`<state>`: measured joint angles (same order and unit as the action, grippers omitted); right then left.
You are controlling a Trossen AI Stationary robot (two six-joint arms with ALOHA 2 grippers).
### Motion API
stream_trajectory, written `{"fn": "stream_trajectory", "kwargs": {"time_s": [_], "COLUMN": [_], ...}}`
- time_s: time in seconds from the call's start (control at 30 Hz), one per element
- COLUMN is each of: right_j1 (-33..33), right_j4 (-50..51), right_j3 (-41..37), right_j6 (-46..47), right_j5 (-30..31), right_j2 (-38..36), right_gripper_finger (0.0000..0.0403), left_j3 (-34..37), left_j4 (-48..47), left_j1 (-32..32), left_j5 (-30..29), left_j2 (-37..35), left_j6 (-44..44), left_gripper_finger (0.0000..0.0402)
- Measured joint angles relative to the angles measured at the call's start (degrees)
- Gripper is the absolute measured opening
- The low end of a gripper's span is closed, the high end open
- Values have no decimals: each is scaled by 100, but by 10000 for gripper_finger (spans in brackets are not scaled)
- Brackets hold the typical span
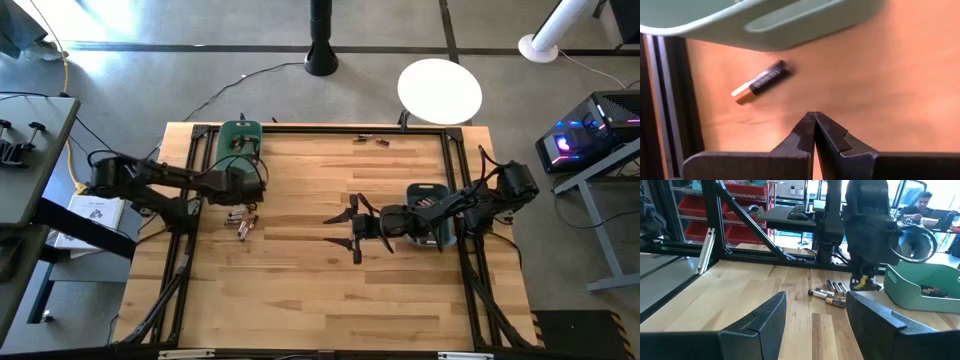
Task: Sort batteries
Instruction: Put the black battery into the green bin
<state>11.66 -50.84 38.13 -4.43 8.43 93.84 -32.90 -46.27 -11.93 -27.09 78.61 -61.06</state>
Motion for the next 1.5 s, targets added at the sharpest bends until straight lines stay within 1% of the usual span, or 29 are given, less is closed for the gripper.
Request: {"fn": "stream_trajectory", "kwargs": {"time_s": [0.1,0.2,0.3,0.37,0.53,0.6,0.83,0.93,1.0,1.1,1.17,1.33,1.5], "right_j1": [-2,-2,-2,-2,-2,-2,-2,-2,-2,-2,-2,-2,-4], "right_j4": [-6,-37,-47,-45,-45,-45,-45,-45,-45,-45,-45,-44,-52], "right_j3": [0,0,0,0,0,0,0,0,0,0,0,0,0], "right_j6": [15,15,15,15,15,15,13,13,13,13,15,15,15], "right_j5": [0,0,0,0,0,0,0,0,0,0,0,0,2], "right_j2": [0,0,1,2,2,2,2,2,2,2,2,2,2], "right_gripper_finger": [201,201,201,201,201,201,201,201,201,201,201,201,201], "left_j3": [-223,-326,-270,-188,164,317,653,743,860,1082,1164,1104,819], "left_j4": [-293,-643,-1075,-1227,-997,-921,-808,-497,-138,448,707,661,602], "left_j1": [371,563,476,336,-12,-108,-199,-238,-307,-397,-412,-143,428], "left_j5": [-51,-334,-626,-688,-716,-823,-1684,-1864,-1834,-1639,-1336,-1026,-586], "left_j2": [-106,-231,-305,-312,-312,-312,-312,-312,-311,-310,-311,-340,-421], "left_j6": [-235,-458,-684,-812,-835,-884,-1370,-1322,-1081,-809,-727,-729,-727], "left_gripper_finger": [1,0,0,0,0,0,0,0,0,0,0,0,0]}}
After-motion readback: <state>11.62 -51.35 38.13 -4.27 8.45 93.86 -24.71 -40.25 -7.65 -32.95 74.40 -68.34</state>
